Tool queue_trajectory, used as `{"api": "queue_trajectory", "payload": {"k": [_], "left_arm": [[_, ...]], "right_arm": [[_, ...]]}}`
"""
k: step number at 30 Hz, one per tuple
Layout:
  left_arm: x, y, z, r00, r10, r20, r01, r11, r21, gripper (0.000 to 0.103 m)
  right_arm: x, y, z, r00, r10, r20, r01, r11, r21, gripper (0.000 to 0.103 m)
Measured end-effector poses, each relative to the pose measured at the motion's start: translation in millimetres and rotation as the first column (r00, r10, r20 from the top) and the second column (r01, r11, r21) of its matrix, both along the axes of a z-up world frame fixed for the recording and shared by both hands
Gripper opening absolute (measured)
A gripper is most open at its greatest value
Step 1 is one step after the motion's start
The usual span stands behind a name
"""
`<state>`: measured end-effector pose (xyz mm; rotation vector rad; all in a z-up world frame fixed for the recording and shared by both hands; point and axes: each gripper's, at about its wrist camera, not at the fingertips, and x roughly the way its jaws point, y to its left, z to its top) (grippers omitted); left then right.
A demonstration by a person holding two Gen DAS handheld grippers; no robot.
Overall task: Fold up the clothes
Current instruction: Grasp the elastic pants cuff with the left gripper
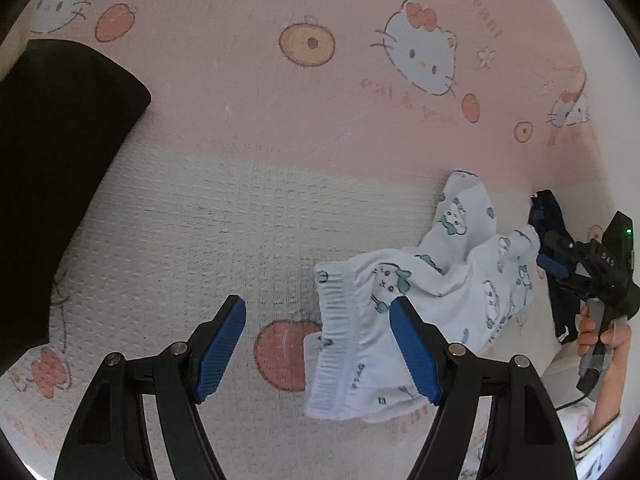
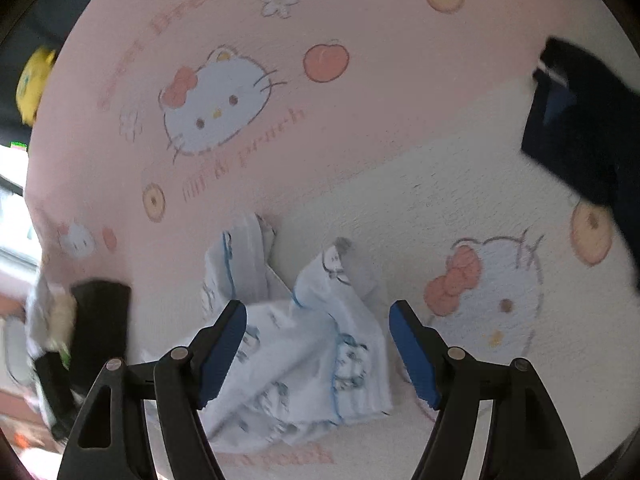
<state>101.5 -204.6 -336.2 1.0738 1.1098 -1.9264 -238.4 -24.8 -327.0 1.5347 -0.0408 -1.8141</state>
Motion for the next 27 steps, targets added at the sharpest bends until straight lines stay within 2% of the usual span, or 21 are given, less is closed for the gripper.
{"api": "queue_trajectory", "payload": {"k": [4,10,13,15,16,18,21,22,23,25,27], "left_arm": [[-4.7,-4.1,-6.1,1.0,0.007,-0.03,-0.007,1.0,0.025,0.073],[-15.3,-7.7,-14.1,0.999,-0.003,-0.049,0.005,1.0,0.031,0.073],[-18.4,-6.8,-15.7,0.998,-0.013,-0.06,0.015,0.999,0.032,0.073],[-22.5,-5.0,-14.2,0.997,-0.027,-0.069,0.028,0.999,0.019,0.071],[-24.9,-4.1,-13.0,0.997,-0.034,-0.07,0.035,0.999,0.01,0.065],[-30.0,-2.9,-11.4,0.996,-0.053,-0.072,0.052,0.999,-0.005,0.054],[-37.6,-1.1,-12.4,0.996,-0.07,-0.048,0.068,0.997,-0.034,0.04],[-40.2,0.0,-11.9,0.996,-0.076,-0.036,0.074,0.996,-0.051,0.033],[-42.3,1.1,-11.1,0.996,-0.081,-0.026,0.079,0.994,-0.07,0.025],[-40.5,3.6,-6.2,0.997,-0.082,-0.013,0.08,0.989,-0.122,0.022],[-38.5,2.4,-4.2,0.997,-0.082,-0.013,0.079,0.987,-0.137,0.02]], "right_arm": [[2.8,-6.9,-2.2,0.999,0.03,-0.021,-0.03,1.0,0.004,0.073],[-1.3,-13.4,-3.6,0.993,0.021,-0.114,-0.017,0.999,0.033,0.073],[-4.1,-18.7,-10.4,0.993,0.021,-0.114,-0.018,1.0,0.025,0.073],[-2.2,-23.5,-12.7,0.993,0.04,-0.11,-0.038,0.999,0.022,0.073],[-0.9,-26.1,-13.7,0.993,0.051,-0.108,-0.049,0.999,0.022,0.071],[3.2,-32.4,-15.1,0.989,0.082,-0.122,-0.079,0.996,0.036,0.05],[14.4,-45.6,-15.7,0.968,0.157,-0.196,-0.137,0.984,0.111,0.026],[17.6,-49.1,-17.7,0.961,0.179,-0.211,-0.15,0.978,0.146,0.02],[19.7,-50.7,-19.0,0.957,0.187,-0.221,-0.152,0.974,0.166,0.01],[22.9,-52.1,-19.1,0.951,0.193,-0.241,-0.152,0.972,0.179,0.008],[26.3,-49.7,-11.0,0.939,0.19,-0.288,-0.142,0.973,0.18,0.006]]}}
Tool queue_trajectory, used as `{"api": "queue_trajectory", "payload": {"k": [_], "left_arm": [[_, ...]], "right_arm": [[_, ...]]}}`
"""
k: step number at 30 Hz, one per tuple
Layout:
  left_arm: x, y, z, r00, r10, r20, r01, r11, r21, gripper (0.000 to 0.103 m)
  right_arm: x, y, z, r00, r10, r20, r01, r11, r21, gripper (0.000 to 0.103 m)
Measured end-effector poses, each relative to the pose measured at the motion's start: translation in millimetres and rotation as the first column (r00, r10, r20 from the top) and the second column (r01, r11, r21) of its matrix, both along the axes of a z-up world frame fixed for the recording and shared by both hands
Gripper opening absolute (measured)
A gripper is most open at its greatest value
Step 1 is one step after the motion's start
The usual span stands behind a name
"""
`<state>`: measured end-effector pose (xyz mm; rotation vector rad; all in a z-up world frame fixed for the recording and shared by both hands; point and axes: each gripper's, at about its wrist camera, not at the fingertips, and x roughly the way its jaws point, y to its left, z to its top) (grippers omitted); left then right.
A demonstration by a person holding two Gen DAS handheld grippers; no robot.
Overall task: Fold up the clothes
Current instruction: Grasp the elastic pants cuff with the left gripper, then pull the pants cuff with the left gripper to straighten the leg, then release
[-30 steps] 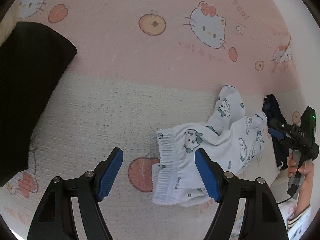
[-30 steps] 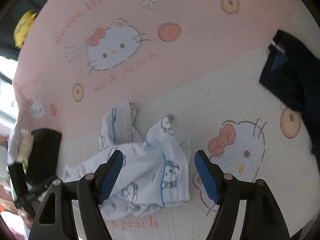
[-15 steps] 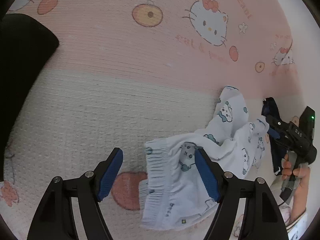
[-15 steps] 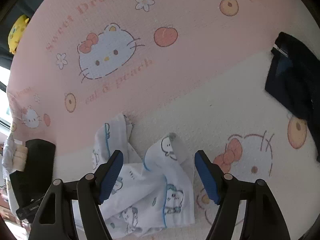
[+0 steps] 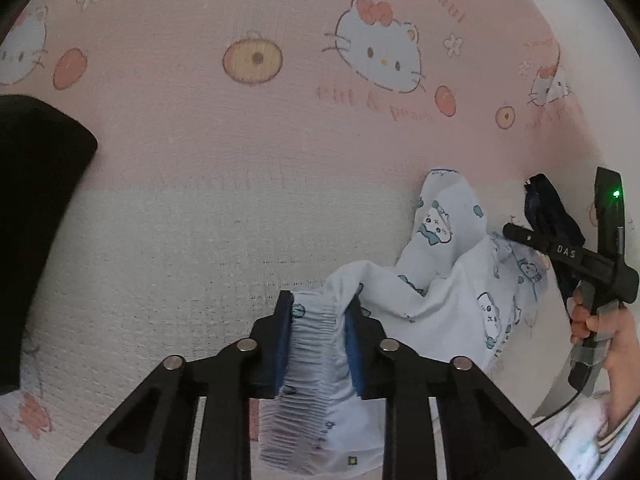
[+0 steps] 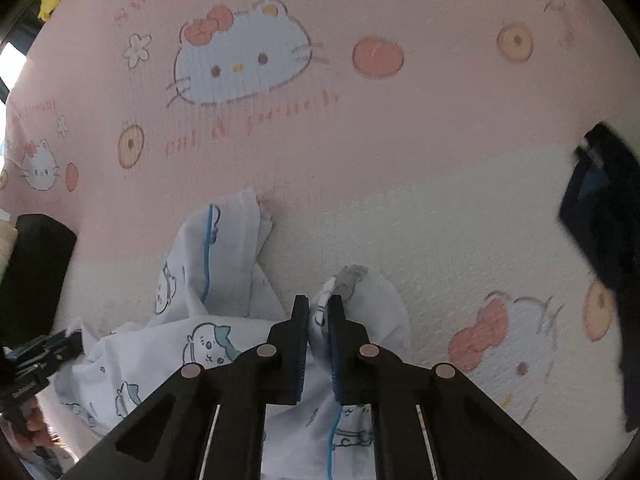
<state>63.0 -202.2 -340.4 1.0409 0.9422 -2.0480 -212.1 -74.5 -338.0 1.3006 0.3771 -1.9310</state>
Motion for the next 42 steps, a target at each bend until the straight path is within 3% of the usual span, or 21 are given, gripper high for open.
{"api": "queue_trajectory", "payload": {"k": [7,12,20,25,35,42], "left_arm": [[22.4,1.1,29.9,0.999,0.029,-0.046,-0.031,0.998,-0.046,0.02],[32.0,7.7,47.4,0.996,0.024,-0.084,-0.029,0.998,-0.054,0.02],[47.2,35.0,78.6,0.988,0.006,-0.152,-0.016,0.998,-0.068,0.02],[56.3,59.4,84.8,0.987,-0.029,-0.158,0.018,0.997,-0.075,0.02],[69.0,120.9,55.6,0.984,-0.121,-0.13,0.114,0.992,-0.058,0.02],[75.0,130.1,39.0,0.986,-0.127,-0.107,0.122,0.991,-0.054,0.02]], "right_arm": [[3.1,28.3,32.2,0.995,-0.056,-0.077,0.05,0.996,-0.072,0.005],[2.6,62.6,48.1,0.989,-0.146,-0.034,0.139,0.977,-0.162,0.004],[28.1,110.1,72.4,0.978,-0.208,0.001,0.201,0.942,-0.27,0.004],[47.1,137.6,69.4,0.975,-0.222,0.02,0.22,0.943,-0.249,0.004],[81.0,185.6,50.7,0.971,-0.235,0.04,0.239,0.957,-0.164,0.004],[90.7,198.8,23.7,0.961,-0.273,0.041,0.273,0.962,0.011,0.004]]}}
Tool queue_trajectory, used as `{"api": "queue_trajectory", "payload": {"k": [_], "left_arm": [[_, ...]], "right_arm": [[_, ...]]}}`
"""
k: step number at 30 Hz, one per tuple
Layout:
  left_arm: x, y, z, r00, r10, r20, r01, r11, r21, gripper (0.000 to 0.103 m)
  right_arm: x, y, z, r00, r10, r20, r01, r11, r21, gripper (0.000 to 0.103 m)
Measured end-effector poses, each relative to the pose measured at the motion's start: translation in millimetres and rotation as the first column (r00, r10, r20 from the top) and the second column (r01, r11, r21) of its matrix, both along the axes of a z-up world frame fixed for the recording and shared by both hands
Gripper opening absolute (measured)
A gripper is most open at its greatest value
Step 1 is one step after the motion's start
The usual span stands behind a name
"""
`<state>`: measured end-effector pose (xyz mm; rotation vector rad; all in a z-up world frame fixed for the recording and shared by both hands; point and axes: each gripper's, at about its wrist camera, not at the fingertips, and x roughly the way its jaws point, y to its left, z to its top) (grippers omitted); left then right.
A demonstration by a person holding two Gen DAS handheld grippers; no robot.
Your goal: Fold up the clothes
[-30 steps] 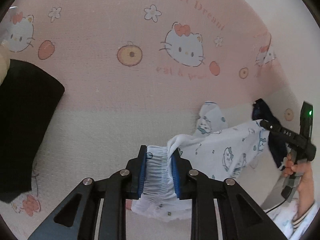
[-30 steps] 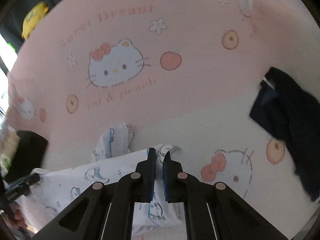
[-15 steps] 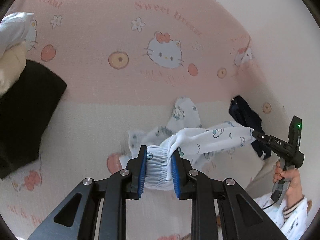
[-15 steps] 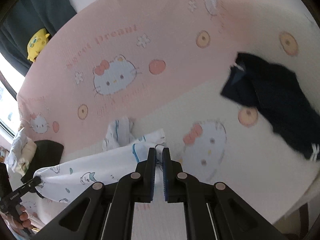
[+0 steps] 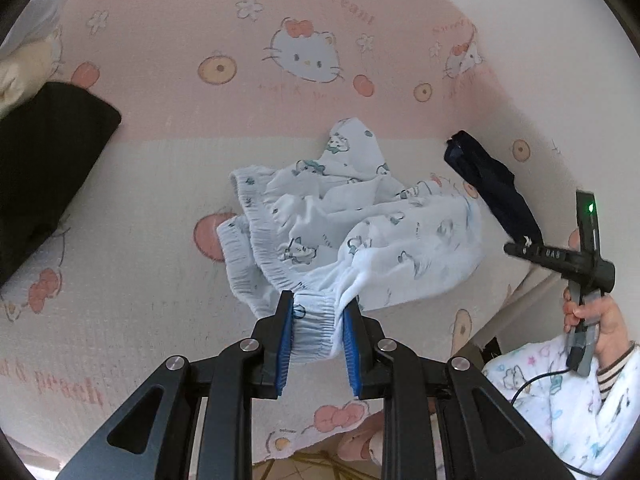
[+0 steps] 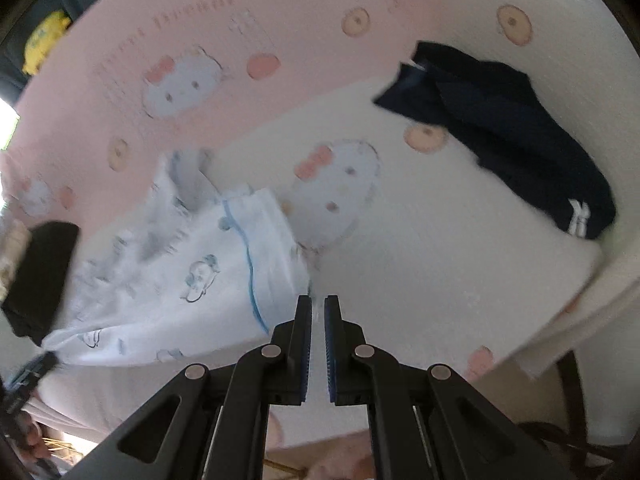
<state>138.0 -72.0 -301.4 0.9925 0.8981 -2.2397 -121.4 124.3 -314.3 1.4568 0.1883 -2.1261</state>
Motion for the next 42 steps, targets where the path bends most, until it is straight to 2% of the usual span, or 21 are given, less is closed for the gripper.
{"api": "queue_trajectory", "payload": {"k": [3,6,7,8,10,11,14,17,22,25,29,32,35,37,38,40,42], "left_arm": [[6.1,-0.6,-2.9,1.0,-0.007,-0.015,0.007,1.0,0.017,0.02],[5.0,2.6,-2.9,1.0,-0.026,0.016,0.025,0.999,0.028,0.024],[3.6,3.8,-3.0,0.999,-0.032,0.03,0.031,0.999,0.038,0.032],[3.5,5.2,-1.9,0.999,-0.031,0.04,0.029,0.999,0.041,0.045],[5.5,9.2,3.1,0.999,-0.026,0.044,0.025,0.999,0.033,0.058],[8.6,11.6,8.0,0.999,-0.019,0.037,0.018,1.0,0.015,0.059],[16.0,12.1,12.1,0.999,-0.003,0.044,0.002,1.0,0.016,0.065],[21.0,9.0,3.5,0.998,0.016,0.068,-0.017,1.0,0.023,0.065],[25.6,1.1,-12.2,0.995,0.044,0.092,-0.05,0.997,0.064,0.065],[21.9,2.5,-13.1,0.99,0.028,0.141,-0.029,1.0,0.005,0.065],[7.4,9.8,-10.0,0.977,-0.044,0.208,0.06,0.995,-0.076,0.065],[-8.0,15.1,-11.3,0.954,-0.106,0.281,0.149,0.98,-0.133,0.065],[-28.1,26.4,-16.1,0.891,-0.176,0.418,0.28,0.939,-0.2,0.065],[-39.1,39.2,-18.1,0.831,-0.203,0.518,0.389,0.877,-0.281,0.065],[-43.4,45.7,-19.6,0.799,-0.2,0.567,0.44,0.837,-0.325,0.065],[-50.6,59.8,-27.4,0.72,-0.163,0.675,0.545,0.735,-0.403,0.065],[-53.8,71.7,-37.0,0.648,-0.149,0.747,0.634,0.649,-0.42,0.065]], "right_arm": [[-2.7,8.7,-4.9,0.999,-0.031,0.035,0.031,1.0,0.003,0.004],[-2.0,10.3,-5.0,0.998,-0.008,0.065,0.011,0.999,-0.05,0.005],[-0.7,7.8,-5.3,0.997,0.006,0.081,0.0,0.997,-0.076,0.005],[1.1,4.5,-6.8,0.995,0.017,0.095,-0.009,0.996,-0.088,0.007],[5.2,-2.4,-11.5,0.992,0.036,0.12,-0.024,0.995,-0.097,0.039],[8.2,-5.1,-15.8,0.99,0.035,0.14,-0.022,0.995,-0.094,0.061],[9.3,-2.9,-31.9,0.971,-0.013,0.241,0.037,0.995,-0.096,0.063],[5.9,8.0,-43.2,0.935,-0.079,0.345,0.136,0.98,-0.145,0.063],[4.0,22.9,-49.5,0.9,-0.158,0.406,0.253,0.948,-0.192,0.063],[6.9,27.4,-55.3,0.874,-0.187,0.448,0.309,0.926,-0.216,0.066],[14.1,20.9,-63.7,0.843,-0.207,0.497,0.357,0.905,-0.229,0.067],[14.3,12.5,-70.4,0.808,-0.208,0.551,0.414,0.866,-0.28,0.067],[20.7,8.8,-75.7,0.763,-0.214,0.61,0.492,0.805,-0.333,0.067],[27.4,6.3,-79.2,0.741,-0.188,0.645,0.515,0.775,-0.366,0.067],[29.2,5.0,-80.2,0.738,-0.187,0.648,0.515,0.778,-0.361,0.068],[29.5,2.7,-80.1,0.744,-0.204,0.636,0.5,0.801,-0.328,0.07],[28.1,1.9,-81.0,0.752,-0.225,0.62,0.49,0.819,-0.298,0.071]]}}
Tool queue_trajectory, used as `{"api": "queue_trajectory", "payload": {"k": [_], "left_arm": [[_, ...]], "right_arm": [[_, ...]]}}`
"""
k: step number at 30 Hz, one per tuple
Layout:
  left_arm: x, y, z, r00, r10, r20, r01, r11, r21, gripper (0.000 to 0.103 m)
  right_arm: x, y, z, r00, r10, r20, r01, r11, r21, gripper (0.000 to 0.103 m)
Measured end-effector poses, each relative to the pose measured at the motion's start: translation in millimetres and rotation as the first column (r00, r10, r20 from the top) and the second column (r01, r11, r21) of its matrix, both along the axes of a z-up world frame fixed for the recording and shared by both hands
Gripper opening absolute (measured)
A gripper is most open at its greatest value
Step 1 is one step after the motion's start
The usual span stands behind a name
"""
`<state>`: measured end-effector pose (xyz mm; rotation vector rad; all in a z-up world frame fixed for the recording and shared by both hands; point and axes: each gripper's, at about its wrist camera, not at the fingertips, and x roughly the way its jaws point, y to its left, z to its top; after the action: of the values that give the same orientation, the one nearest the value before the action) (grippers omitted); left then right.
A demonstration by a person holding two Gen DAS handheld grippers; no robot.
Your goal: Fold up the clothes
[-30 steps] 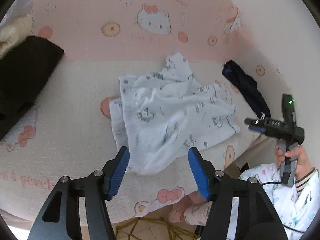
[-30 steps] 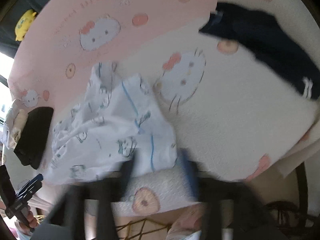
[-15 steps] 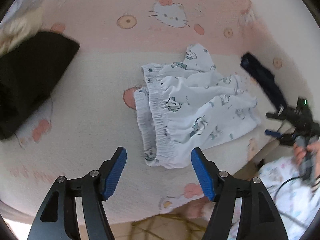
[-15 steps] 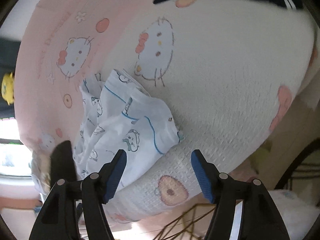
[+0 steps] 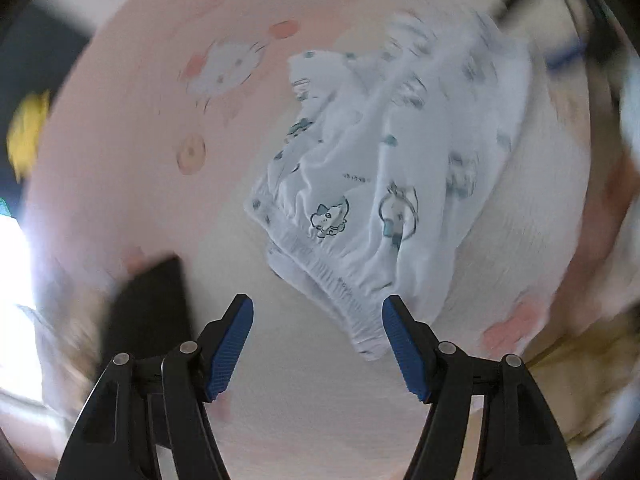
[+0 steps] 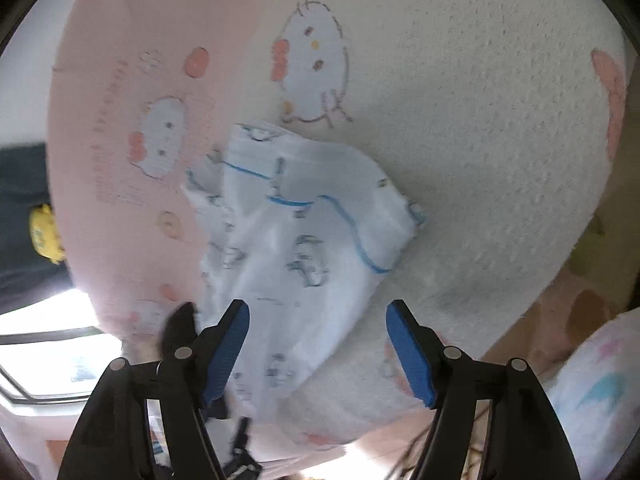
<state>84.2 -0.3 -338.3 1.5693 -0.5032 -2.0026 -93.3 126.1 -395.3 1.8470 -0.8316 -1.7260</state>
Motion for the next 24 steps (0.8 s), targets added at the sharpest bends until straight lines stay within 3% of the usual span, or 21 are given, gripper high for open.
{"api": "queue_trajectory", "payload": {"k": [1,5,8,11,14,18,21,22,24], "left_arm": [[-1.3,5.8,-4.6,0.999,-0.037,0.04,0.039,0.998,-0.041,0.065],[-0.4,18.5,-12.6,0.989,-0.105,0.104,0.114,0.99,-0.081,0.065],[1.0,32.0,-18.6,0.968,-0.177,0.175,0.205,0.966,-0.158,0.065],[9.4,52.6,-31.9,0.91,-0.295,0.293,0.374,0.887,-0.269,0.065],[17.8,63.6,-50.0,0.851,-0.36,0.383,0.487,0.815,-0.314,0.065],[17.1,57.3,-63.1,0.847,-0.348,0.402,0.484,0.816,-0.315,0.065],[12.6,52.8,-69.7,0.851,-0.335,0.405,0.468,0.834,-0.292,0.065],[12.3,53.0,-72.7,0.842,-0.341,0.417,0.478,0.83,-0.287,0.065],[11.4,54.1,-81.6,0.818,-0.357,0.452,0.519,0.796,-0.31,0.066]], "right_arm": [[-1.1,2.4,-0.4,1.0,-0.009,0.006,0.009,1.0,-0.001,0.071],[-3.2,10.8,-5.4,0.996,-0.064,0.058,0.067,0.996,-0.061,0.071],[-3.7,11.3,-8.6,0.993,-0.09,0.077,0.096,0.992,-0.085,0.071],[-3.8,7.6,-11.2,0.992,-0.085,0.089,0.092,0.993,-0.079,0.071],[-1.6,9.8,-10.6,0.993,-0.071,0.096,0.078,0.994,-0.072,0.071],[-1.6,1.3,-6.9,0.994,-0.077,0.081,0.083,0.994,-0.076,0.071],[-1.0,-2.5,-5.5,0.993,-0.085,0.077,0.091,0.992,-0.088,0.071],[0.0,-2.8,-4.3,0.993,-0.086,0.075,0.093,0.991,-0.093,0.071],[-1.4,-5.2,-3.7,0.993,-0.097,0.065,0.104,0.989,-0.105,0.071]]}}
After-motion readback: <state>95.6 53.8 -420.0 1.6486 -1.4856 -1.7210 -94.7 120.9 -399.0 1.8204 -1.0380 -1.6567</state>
